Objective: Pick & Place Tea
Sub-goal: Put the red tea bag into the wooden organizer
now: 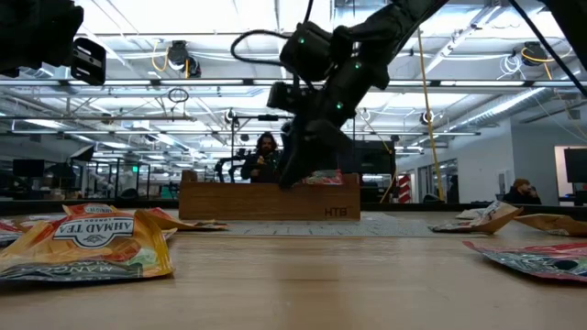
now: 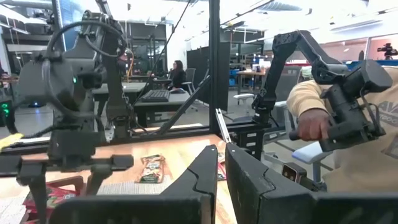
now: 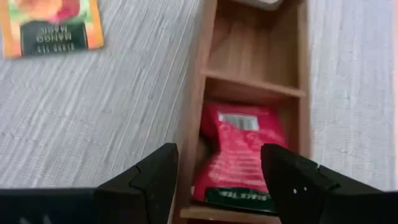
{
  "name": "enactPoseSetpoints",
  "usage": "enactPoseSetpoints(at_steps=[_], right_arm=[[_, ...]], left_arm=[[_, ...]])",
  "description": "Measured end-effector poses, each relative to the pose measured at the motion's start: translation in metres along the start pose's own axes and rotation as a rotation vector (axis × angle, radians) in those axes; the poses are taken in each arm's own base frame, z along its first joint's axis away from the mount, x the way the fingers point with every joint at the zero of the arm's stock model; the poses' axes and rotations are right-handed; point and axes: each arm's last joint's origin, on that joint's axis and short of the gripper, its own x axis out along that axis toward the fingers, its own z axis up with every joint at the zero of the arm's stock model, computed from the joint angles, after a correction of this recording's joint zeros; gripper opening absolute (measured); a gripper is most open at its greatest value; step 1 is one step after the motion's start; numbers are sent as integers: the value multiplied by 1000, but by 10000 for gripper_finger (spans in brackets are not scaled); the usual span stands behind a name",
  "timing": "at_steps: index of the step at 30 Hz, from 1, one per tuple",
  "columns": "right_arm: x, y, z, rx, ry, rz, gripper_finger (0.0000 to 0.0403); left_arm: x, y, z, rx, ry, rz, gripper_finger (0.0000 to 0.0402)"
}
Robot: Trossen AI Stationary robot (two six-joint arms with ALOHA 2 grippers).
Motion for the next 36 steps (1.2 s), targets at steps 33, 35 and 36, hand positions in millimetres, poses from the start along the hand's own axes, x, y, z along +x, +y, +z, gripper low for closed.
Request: enactPoseSetpoints(at_steps=[33, 35, 36], right_arm=[[22, -49, 42, 76, 337, 100, 175], [32, -45, 38, 65, 363, 112, 180], [35, -45, 36, 61, 372, 117, 182]], left_arm=[[0, 0, 0, 0, 0, 0, 35], [0, 0, 0, 0, -1, 0, 35], [0, 0, 0, 0, -1, 0, 35]])
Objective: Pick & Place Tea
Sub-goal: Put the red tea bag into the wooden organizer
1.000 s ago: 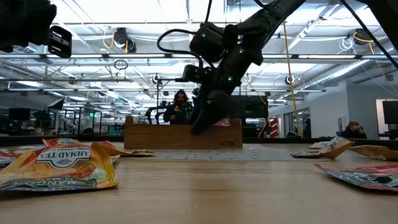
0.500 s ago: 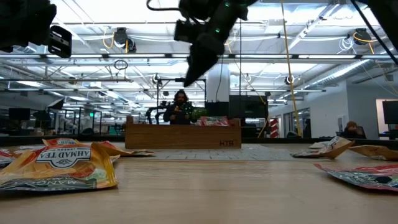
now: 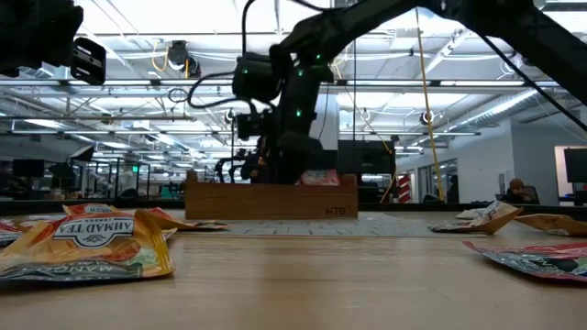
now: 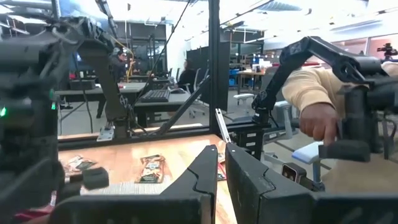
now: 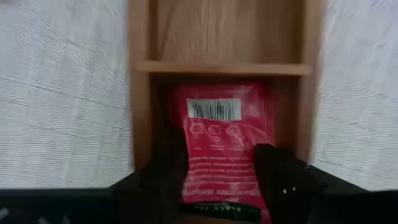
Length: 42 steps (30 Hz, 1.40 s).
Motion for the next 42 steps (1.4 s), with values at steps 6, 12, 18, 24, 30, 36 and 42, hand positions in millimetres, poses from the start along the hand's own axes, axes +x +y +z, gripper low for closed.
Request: enactPoseSetpoints(at_steps=[6, 12, 18, 24, 30, 36, 42], right_arm=[[6, 0, -1, -11, 12, 6, 181], [8, 1, -2, -25, 30, 18, 151], [15, 4, -3, -55, 49, 31, 26], [8, 10, 3, -86, 18, 10, 3], [-19, 26, 16, -159, -23, -132, 0], [-39, 46, 27, -206, -82, -176, 0], [-53, 60, 27, -234, -21, -288, 0]], left_arm=[[0, 0, 0, 0, 1, 0, 35], [0, 0, 0, 0, 0, 0, 35], [0, 0, 0, 0, 0, 0, 35], [0, 0, 0, 0, 1, 0, 35], [0, 0, 0, 0, 0, 0, 35], [0, 0, 0, 0, 1, 0, 35], [0, 0, 0, 0, 0, 0, 35]])
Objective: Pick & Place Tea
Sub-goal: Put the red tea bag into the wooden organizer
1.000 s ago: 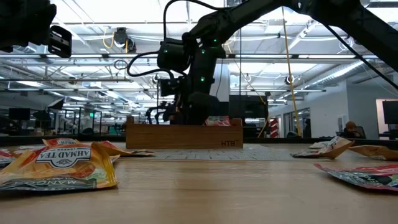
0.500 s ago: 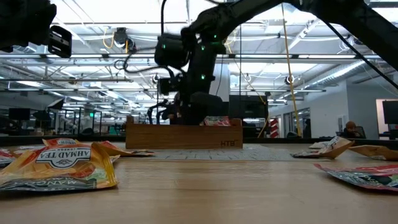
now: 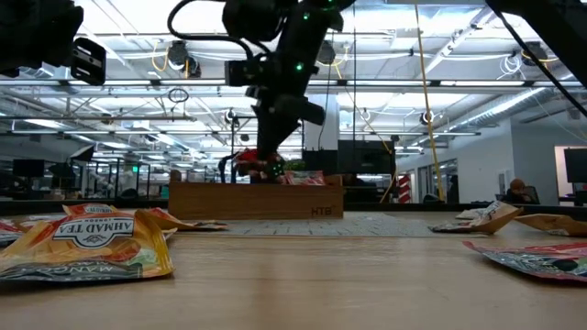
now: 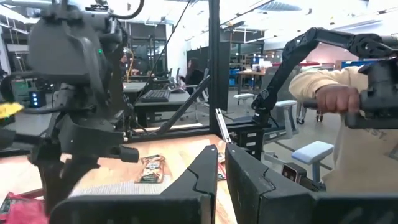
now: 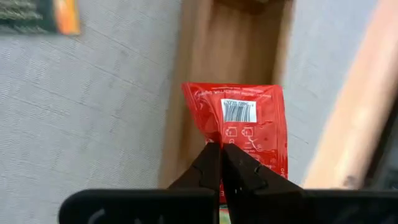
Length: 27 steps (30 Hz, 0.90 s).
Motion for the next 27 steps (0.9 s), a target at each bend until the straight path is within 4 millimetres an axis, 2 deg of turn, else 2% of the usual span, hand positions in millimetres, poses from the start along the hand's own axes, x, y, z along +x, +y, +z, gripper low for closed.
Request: enactPoseSetpoints(at_steps=[6, 11, 16, 20, 27], right_arm=[[-11, 15, -7, -105, 201, -121, 0], [0, 32, -24, -218, 357, -195, 0], [12, 49, -45, -347, 440, -297, 0], [13, 56, -58, -368, 415, -334, 0], [4, 65, -65, -389, 307, -393, 0]], left_arm=[[0, 0, 0, 0, 0, 0, 35], [0, 0, 0, 0, 0, 0, 35], [0, 0, 0, 0, 0, 0, 35], [0, 0, 0, 0, 0, 0, 35], [0, 0, 0, 0, 0, 0, 35]])
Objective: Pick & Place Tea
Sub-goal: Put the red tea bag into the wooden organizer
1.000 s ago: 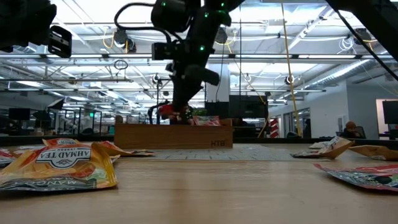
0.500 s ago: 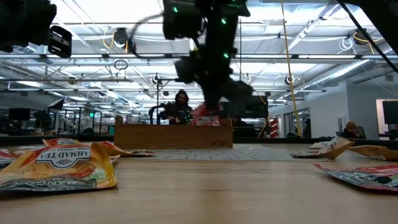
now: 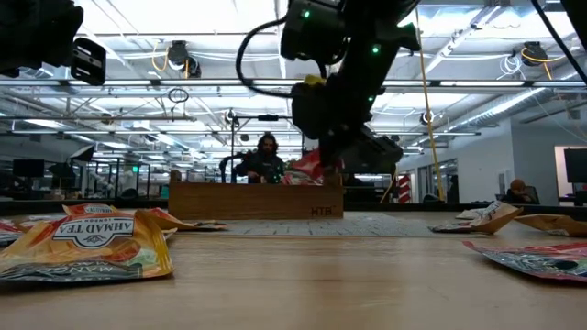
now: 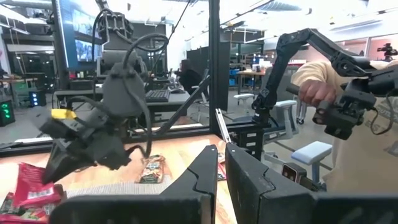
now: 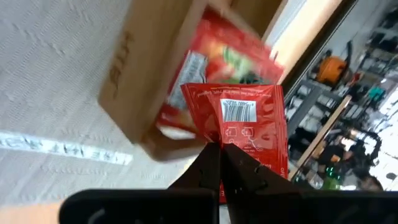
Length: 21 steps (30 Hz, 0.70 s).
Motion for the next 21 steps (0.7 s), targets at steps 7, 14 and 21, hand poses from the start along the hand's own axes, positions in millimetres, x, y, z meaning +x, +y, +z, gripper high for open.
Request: enactPoseSetpoints(at_steps=[7, 14, 21], right_arm=[[10, 15, 1, -77, -75, -1, 0], [17, 22, -2, -134, -3, -100, 0], [17, 21, -1, -132, -9, -109, 0]], left_arm=[[0, 0, 0, 0, 0, 0, 35], [0, 0, 0, 0, 0, 0, 35], [0, 0, 0, 0, 0, 0, 35]])
